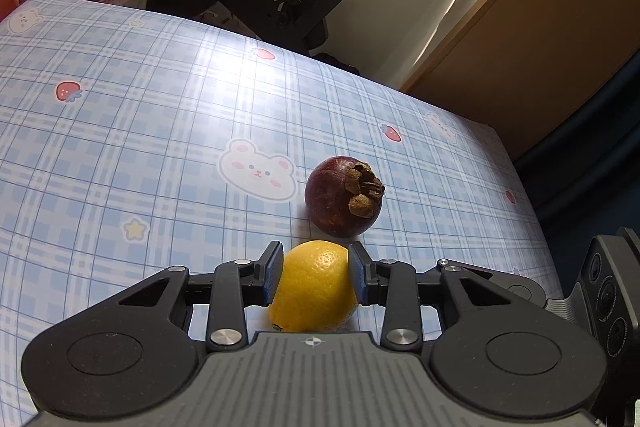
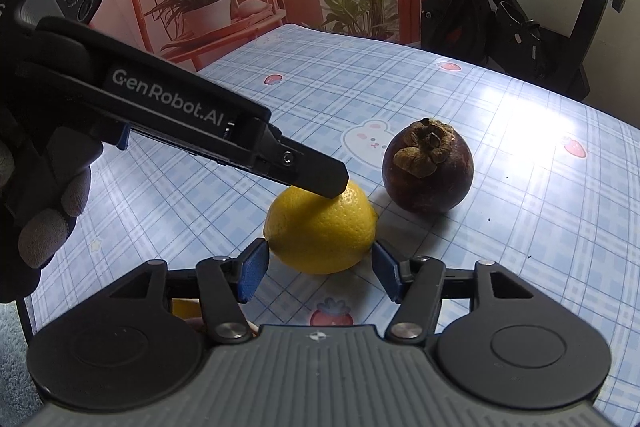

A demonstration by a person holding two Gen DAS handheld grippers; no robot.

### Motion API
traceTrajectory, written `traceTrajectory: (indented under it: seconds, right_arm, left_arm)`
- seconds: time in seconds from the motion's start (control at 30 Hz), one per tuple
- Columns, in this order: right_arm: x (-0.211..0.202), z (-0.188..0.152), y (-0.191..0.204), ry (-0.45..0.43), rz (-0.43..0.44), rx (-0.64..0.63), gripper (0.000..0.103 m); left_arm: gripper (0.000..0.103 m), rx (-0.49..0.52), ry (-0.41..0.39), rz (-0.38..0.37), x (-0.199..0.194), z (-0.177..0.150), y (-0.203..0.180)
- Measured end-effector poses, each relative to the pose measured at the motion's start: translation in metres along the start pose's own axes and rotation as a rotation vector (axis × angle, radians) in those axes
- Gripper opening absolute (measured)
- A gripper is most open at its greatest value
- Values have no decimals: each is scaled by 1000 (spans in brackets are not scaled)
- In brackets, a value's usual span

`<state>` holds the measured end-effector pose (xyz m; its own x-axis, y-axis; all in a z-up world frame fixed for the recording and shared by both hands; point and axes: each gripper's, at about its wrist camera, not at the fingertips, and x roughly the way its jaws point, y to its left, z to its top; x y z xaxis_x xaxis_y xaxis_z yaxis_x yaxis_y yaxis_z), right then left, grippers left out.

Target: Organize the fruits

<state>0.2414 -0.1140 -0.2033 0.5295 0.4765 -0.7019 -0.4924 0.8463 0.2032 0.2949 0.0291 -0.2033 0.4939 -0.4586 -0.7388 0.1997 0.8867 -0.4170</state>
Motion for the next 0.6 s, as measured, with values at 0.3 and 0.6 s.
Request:
traceTrajectory:
  seconds: [0.3, 0.6]
  right_arm:
    - [-8, -1, 3, -21, -5, 9, 61]
    - [-52, -9, 21, -68, -36, -17, 61]
  left_arm:
    - [38, 44, -6, -1, -6, -4, -9]
    - [38, 90, -31, -38, -41, -16, -35]
